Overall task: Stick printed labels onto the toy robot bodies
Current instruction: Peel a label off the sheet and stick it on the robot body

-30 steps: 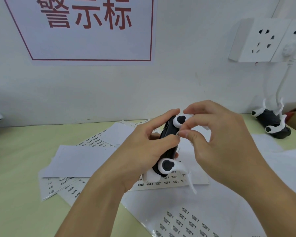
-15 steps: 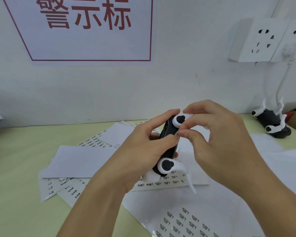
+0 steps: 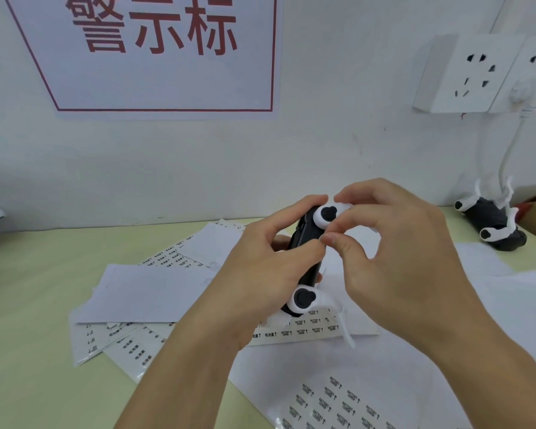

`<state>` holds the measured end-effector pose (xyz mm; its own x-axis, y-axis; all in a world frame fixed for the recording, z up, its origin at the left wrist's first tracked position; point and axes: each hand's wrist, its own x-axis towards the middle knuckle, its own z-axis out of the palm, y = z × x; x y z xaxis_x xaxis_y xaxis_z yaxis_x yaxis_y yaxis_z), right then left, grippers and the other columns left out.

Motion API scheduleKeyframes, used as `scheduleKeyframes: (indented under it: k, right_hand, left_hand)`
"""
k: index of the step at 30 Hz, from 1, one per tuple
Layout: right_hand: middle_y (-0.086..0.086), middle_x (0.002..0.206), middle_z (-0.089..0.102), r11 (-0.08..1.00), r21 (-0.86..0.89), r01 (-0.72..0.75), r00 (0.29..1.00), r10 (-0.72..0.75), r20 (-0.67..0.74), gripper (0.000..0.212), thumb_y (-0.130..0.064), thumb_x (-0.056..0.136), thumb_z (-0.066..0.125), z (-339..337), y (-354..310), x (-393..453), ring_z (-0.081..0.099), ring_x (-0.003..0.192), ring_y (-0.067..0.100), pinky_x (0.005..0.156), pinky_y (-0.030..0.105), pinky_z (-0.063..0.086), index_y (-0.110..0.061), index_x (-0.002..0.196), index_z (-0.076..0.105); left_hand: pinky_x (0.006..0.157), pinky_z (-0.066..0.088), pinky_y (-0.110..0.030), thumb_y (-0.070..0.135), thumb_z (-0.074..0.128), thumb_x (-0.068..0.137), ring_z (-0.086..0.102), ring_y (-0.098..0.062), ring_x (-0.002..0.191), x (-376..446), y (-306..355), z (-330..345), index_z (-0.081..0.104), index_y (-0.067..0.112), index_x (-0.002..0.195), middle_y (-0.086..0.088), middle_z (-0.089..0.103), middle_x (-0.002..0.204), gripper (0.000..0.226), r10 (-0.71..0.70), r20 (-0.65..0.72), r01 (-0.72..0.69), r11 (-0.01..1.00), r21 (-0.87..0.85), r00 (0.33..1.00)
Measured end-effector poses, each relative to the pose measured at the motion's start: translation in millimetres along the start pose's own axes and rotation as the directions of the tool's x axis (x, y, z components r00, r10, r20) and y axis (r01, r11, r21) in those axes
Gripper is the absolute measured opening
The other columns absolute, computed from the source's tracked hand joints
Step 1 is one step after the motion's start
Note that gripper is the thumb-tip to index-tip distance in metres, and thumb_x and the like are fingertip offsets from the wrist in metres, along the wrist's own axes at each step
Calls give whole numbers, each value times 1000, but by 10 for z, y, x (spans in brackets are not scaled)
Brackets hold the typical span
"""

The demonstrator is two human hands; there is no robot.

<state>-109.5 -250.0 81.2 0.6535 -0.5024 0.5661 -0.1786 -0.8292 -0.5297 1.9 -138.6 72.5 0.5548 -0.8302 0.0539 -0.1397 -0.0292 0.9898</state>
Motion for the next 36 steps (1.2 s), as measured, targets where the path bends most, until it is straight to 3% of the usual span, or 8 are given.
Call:
scheduleKeyframes:
  k: [11, 29, 36]
  right_hand:
    - [-9, 109, 63, 998, -67, -13, 1000, 11, -24, 10, -12, 81, 78, 14, -29, 2, 53, 94, 3, 83, -6, 31, -21, 78, 77]
    - [-2, 108, 71, 992, -74, -104, 993, 99, -67, 8, -8, 79, 82, 15, -106, 28, 57, 91, 9, 84, -8, 27, -16, 80, 81]
    - [1, 107, 72, 990, -62, -123, 988, 117, -102, 11, -3, 77, 80, 49, -139, 26, 59, 90, 11, 81, -11, 25, -14, 77, 81]
  left_hand:
    - [75, 54, -20, 31, 60, 82, 74, -21, 88, 17, -20, -2, 59, 65, 115, -8, 75, 100, 48, 42, 4, -42, 999, 15, 999]
    - [62, 52, -12, 18, 60, 91, 73, -21, 83, 4, 13, 7, 61, 65, 113, -6, 72, 102, 52, 75, -15, -75, 997, 3, 997]
    - [66, 55, -14, 17, 60, 90, 72, -24, 85, 2, 14, 13, 61, 63, 114, -6, 72, 99, 52, 89, -8, -89, 996, -4, 996]
